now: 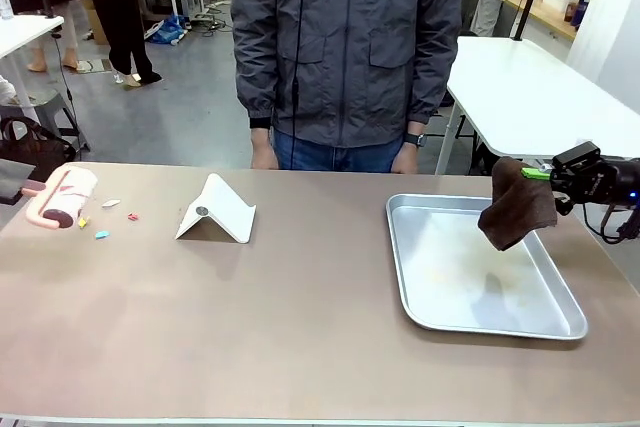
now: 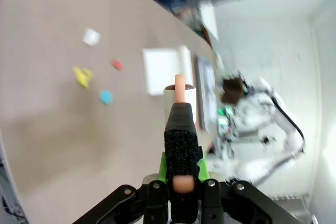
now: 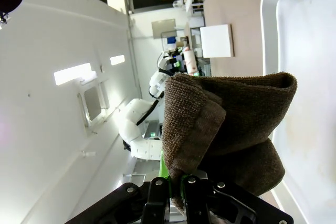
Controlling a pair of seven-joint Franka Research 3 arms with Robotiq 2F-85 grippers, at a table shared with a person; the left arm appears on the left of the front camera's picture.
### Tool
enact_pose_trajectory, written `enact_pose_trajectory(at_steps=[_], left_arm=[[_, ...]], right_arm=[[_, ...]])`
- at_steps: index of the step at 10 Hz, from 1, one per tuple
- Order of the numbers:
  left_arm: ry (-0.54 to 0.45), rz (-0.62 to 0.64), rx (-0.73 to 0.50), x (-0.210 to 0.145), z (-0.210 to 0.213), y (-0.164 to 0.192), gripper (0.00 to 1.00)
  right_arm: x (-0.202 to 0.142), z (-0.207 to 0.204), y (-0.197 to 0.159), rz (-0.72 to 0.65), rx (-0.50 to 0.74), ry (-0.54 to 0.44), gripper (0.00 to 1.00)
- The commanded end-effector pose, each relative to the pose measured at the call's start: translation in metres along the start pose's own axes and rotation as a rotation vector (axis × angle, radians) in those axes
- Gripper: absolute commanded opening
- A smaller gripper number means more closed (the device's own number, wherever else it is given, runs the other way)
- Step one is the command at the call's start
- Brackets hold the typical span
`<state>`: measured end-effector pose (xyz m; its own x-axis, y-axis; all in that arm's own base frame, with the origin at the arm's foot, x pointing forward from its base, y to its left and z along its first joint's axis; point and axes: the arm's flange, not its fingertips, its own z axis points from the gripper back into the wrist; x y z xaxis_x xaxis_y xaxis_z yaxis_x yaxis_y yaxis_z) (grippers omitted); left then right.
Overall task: Clean the surface of the table.
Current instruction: Clean the area not pointed to by the person.
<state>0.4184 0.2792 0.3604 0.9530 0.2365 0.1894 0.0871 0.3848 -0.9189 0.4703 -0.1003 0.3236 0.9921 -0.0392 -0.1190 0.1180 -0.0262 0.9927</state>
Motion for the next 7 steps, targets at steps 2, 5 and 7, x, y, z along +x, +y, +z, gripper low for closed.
enact_pose_trajectory(at_steps=[2, 5, 7], left_arm=[[-0.155, 0.046, 0.137, -0.003, 0.009, 0.007, 0.12], [-0.14, 0.063, 0.226, 0.0, 0.022, 0.012, 0.16], [-0.122, 0.092, 0.259, 0.003, 0.023, 0.02, 0.16]], right_arm=[[0.002, 0.001, 0.006, -0.001, 0.009, 0.011, 0.08], [0.002, 0.001, 0.006, -0.001, 0.009, 0.011, 0.08], [0.002, 0.001, 0.006, -0.001, 0.009, 0.011, 0.08]])
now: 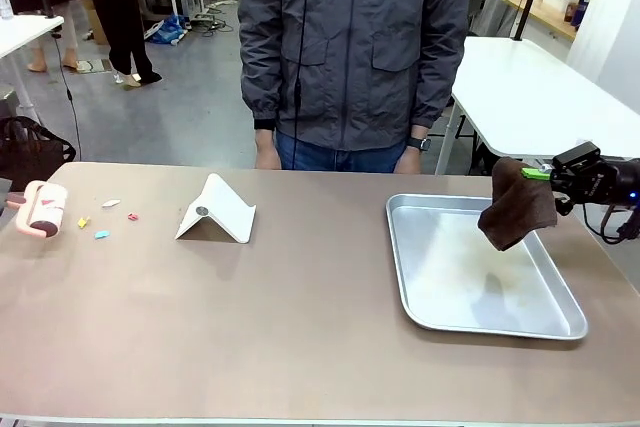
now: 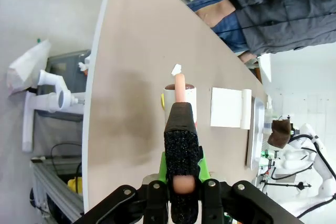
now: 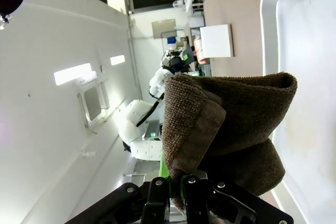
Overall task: Clean the surface of the table.
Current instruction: Clean the area not pointed to by the person.
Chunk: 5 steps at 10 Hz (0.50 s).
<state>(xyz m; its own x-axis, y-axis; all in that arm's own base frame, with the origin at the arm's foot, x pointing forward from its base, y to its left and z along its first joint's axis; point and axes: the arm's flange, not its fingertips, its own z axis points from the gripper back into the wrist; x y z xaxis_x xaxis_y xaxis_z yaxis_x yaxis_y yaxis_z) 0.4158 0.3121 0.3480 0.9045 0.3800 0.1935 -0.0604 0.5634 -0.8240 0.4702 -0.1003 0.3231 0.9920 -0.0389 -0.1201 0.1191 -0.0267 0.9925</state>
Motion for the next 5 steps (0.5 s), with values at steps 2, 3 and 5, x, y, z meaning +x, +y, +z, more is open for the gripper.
enact_pose_trajectory(at_steps=[2, 3, 5], left_arm=[[0.051, 0.024, 0.018, 0.0, -0.011, 0.001, 0.16], [0.054, 0.02, 0.028, -0.001, -0.015, 0.002, 0.16], [0.064, 0.015, 0.03, -0.004, -0.024, 0.002, 0.16]], right_arm=[[0.002, 0.001, 0.007, 0.0, 0.009, 0.011, 0.08], [0.002, 0.001, 0.007, 0.0, 0.009, 0.011, 0.08], [0.002, 0.001, 0.007, 0.0, 0.009, 0.011, 0.08]])
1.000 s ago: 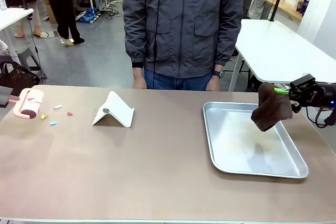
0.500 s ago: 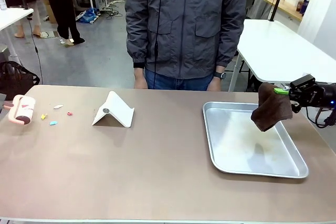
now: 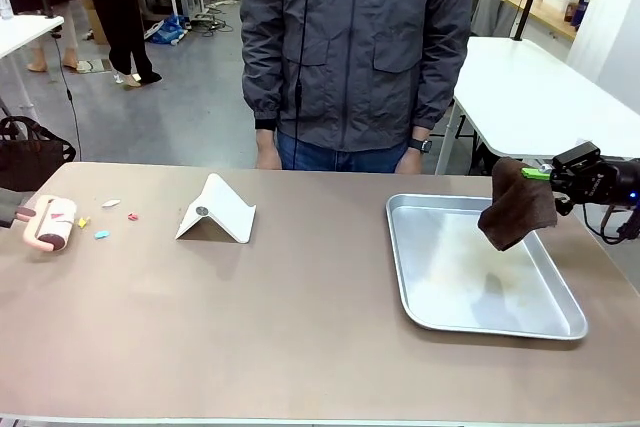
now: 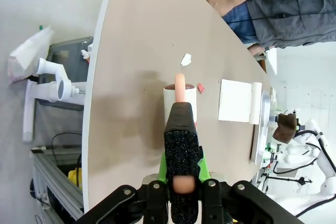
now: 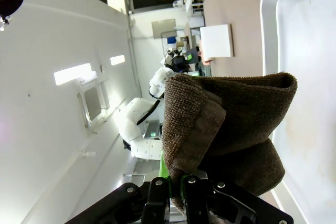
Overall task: Clean the surface of the table.
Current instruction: Clean the area not pointed to by the person.
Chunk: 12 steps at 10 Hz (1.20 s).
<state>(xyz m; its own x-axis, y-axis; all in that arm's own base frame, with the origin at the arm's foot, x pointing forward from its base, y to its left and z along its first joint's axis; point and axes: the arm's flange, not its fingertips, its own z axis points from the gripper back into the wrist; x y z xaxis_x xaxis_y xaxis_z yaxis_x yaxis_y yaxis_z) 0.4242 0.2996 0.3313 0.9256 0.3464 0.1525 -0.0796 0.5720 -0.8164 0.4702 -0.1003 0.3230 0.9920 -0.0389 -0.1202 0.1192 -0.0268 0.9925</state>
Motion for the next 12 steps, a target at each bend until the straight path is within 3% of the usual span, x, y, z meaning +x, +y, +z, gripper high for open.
enact_pose_trajectory(at_steps=[1, 6, 12], left_arm=[[0.025, -0.004, 0.012, -0.007, -0.007, -0.007, 0.16], [0.031, 0.031, 0.046, -0.006, -0.034, -0.004, 0.16], [0.081, 0.046, 0.019, -0.017, -0.076, -0.038, 0.16]], right_arm=[[0.002, 0.001, 0.007, 0.0, 0.009, 0.011, 0.08], [0.002, 0.001, 0.007, 0.0, 0.009, 0.011, 0.08], [0.002, 0.001, 0.007, 0.0, 0.009, 0.011, 0.08]])
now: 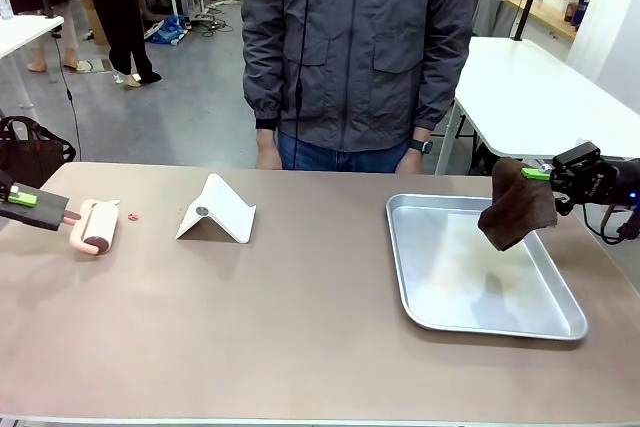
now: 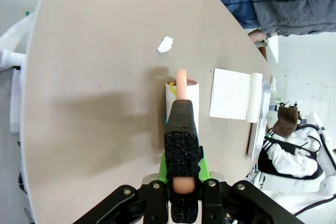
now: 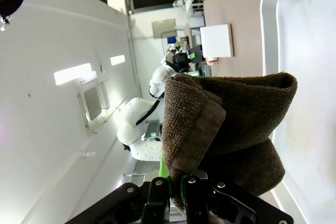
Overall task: Clean the surface of the table.
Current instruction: Clean the area not pointed to by the person.
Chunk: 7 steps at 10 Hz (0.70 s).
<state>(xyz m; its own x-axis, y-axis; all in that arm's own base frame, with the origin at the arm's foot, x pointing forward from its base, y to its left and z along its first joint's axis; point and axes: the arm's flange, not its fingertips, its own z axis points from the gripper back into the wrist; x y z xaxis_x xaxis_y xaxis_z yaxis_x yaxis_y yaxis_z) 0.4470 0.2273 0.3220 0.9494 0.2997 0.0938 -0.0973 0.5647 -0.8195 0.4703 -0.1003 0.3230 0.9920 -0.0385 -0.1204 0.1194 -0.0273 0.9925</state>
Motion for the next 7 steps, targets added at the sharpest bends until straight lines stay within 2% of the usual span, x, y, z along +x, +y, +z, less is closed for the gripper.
enact_pose_trajectory(at_steps=[1, 4, 7], left_arm=[[-0.011, 0.039, 0.03, -0.011, -0.016, -0.007, 0.16], [-0.066, 0.096, -0.033, -0.007, -0.032, -0.021, 0.16], [-0.018, 0.096, -0.067, -0.008, -0.041, -0.031, 0.16]], right_arm=[[0.002, 0.001, 0.007, 0.0, 0.008, 0.011, 0.08], [0.002, 0.001, 0.007, 0.0, 0.008, 0.011, 0.08], [0.002, 0.001, 0.007, 0.0, 0.008, 0.011, 0.08]])
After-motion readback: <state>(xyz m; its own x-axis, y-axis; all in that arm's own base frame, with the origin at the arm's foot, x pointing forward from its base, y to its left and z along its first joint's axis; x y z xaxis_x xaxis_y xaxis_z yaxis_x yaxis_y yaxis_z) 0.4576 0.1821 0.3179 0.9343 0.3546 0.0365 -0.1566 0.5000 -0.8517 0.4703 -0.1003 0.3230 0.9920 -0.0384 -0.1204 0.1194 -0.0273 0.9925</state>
